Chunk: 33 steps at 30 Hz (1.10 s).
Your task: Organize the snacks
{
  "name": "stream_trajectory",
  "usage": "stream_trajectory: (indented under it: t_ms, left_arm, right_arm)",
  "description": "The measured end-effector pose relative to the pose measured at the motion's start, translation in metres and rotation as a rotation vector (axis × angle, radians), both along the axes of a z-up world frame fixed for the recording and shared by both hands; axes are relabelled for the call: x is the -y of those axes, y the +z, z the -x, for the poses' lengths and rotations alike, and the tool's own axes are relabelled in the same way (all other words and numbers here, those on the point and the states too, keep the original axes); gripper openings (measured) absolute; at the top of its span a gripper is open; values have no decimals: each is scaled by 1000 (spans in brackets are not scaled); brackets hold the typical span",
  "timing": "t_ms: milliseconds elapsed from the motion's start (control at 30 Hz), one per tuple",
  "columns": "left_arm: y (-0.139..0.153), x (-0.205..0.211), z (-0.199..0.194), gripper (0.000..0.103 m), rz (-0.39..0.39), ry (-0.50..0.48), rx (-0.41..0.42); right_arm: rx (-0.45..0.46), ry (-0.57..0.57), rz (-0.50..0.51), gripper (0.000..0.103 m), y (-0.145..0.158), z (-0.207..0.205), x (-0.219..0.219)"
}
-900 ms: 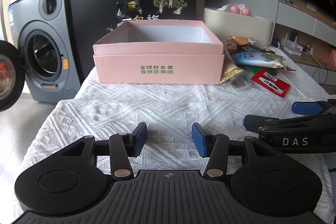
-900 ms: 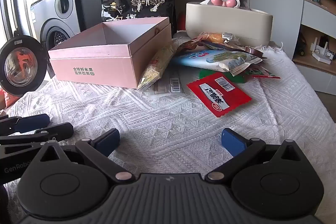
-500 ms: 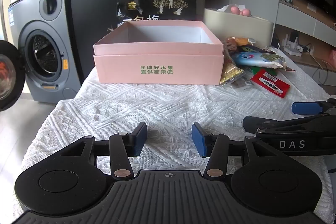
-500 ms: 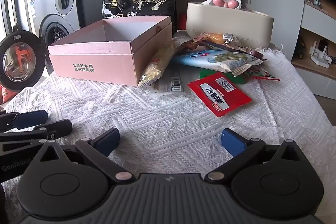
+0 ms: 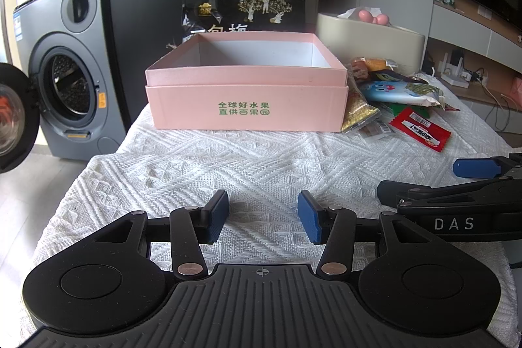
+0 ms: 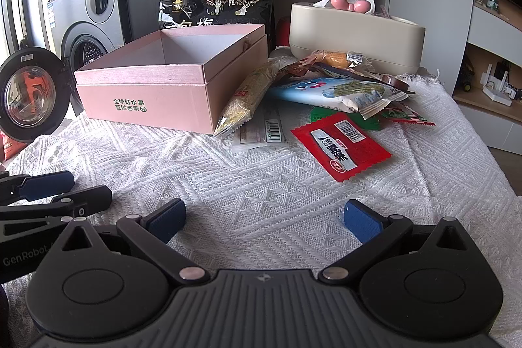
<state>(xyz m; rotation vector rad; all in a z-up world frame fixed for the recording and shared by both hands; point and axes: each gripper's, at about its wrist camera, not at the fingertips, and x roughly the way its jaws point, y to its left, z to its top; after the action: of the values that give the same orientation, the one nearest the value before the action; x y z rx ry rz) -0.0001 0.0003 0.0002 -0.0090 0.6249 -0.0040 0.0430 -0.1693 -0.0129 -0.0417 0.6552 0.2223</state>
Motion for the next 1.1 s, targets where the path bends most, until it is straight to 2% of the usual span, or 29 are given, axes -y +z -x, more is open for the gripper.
stream_trajectory:
  t_ms: [1100]
  left_arm:
    - [2,-3,2,53,2,0,6]
  right_arm:
    - [0,0,1,103,0,0,0]
